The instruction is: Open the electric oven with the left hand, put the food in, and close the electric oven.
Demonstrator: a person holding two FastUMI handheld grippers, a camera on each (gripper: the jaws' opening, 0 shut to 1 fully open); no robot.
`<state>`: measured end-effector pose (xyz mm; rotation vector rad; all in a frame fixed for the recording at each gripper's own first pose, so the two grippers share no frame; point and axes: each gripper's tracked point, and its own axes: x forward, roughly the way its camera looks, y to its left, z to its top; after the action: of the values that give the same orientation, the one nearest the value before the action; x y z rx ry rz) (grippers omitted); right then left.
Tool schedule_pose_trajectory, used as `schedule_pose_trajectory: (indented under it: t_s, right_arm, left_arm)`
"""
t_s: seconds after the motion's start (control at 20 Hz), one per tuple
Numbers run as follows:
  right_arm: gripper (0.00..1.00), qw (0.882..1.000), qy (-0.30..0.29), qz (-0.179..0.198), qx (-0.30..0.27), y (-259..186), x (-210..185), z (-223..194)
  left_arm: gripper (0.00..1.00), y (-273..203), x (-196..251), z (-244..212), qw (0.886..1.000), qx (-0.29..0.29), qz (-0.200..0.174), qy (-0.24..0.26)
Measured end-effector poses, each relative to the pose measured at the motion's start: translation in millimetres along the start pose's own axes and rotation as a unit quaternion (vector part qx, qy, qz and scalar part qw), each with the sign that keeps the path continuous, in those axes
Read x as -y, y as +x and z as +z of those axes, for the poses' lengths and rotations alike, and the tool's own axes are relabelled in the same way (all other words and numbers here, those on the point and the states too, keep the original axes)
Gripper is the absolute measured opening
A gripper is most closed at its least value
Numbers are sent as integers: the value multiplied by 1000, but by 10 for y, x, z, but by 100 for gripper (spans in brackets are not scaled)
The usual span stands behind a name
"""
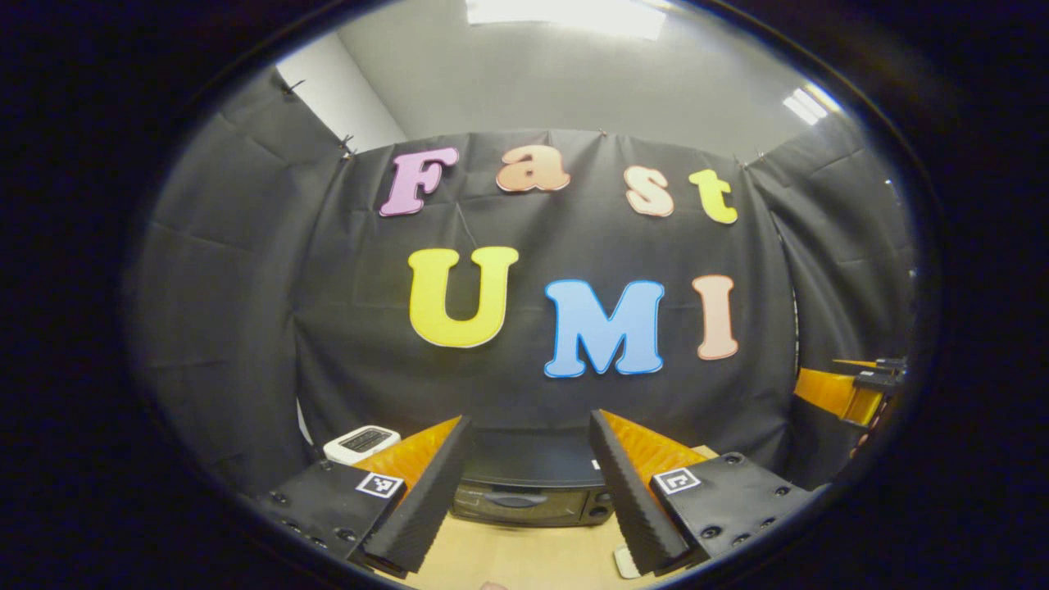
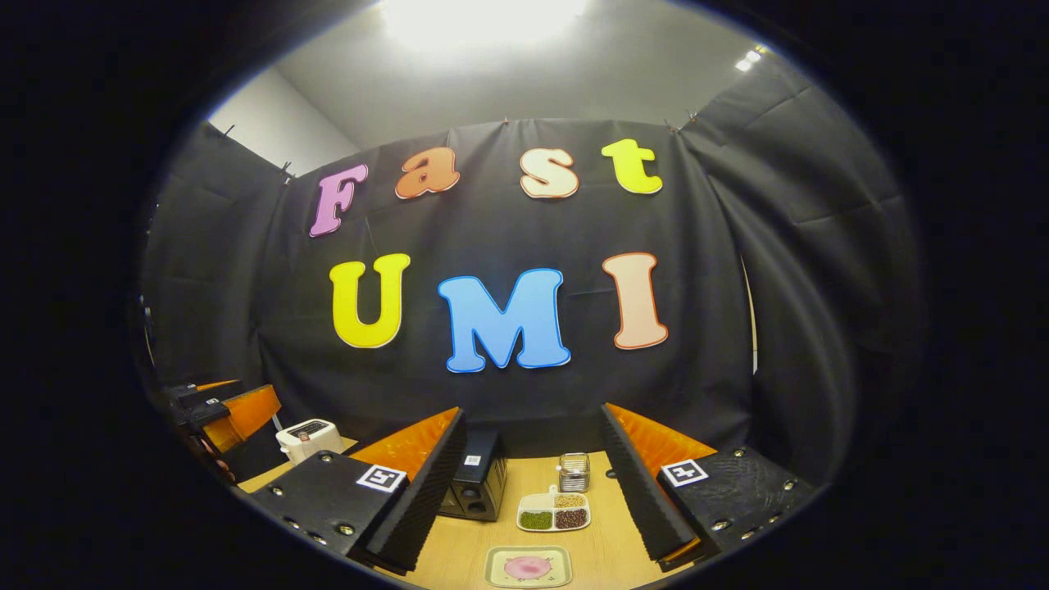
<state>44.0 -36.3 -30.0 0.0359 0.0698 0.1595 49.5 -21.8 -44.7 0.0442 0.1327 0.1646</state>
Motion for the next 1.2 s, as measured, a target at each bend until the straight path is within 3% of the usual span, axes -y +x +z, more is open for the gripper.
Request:
schedule_pose_trajectory:
  t_s: [0.25,0.3,0.35,0.4,0.45,0.5,0.55,0.65,0.8,1.2]
  right_arm:
    - [98,999,3,-39,-22,169,0,-219]
    - [98,999,8,-44,-29,166,-40,-258]
    - [97,998,11,-48,-29,160,-87,-230]
    - [97,998,11,-59,-23,174,-82,-185]
    - [97,997,10,-69,-18,181,-84,-142]
    - [97,997,9,-74,-16,171,-112,-138]
    - [97,997,4,-79,-13,171,-128,-119]
    - [97,996,-11,-93,-8,174,-95,-113]
    - [98,994,-16,-107,-17,155,-76,-170]
    - [97,991,-27,-133,-22,99,18,-172]
  left_arm:
    - [98,553,-33,-540,998,-54,-39,6]
    - [92,689,-32,-703,996,-69,-52,-2]
    - [95,836,-52,-807,995,-75,-57,-7]
    - [99,975,-94,-957,995,-85,-58,-7]
    - [95,1116,-131,-1136,993,-101,-58,-5]
    - [99,1238,-170,-1324,991,-117,-58,-5]
    - [93,1350,-170,-1471,989,-132,-61,-7]
    - [99,1569,-169,-1808,985,-162,-63,-17]
    - [96,1840,-156,-2250,977,-200,-68,-12]
    - [99,2207,-112,-2853,969,-239,-63,9]
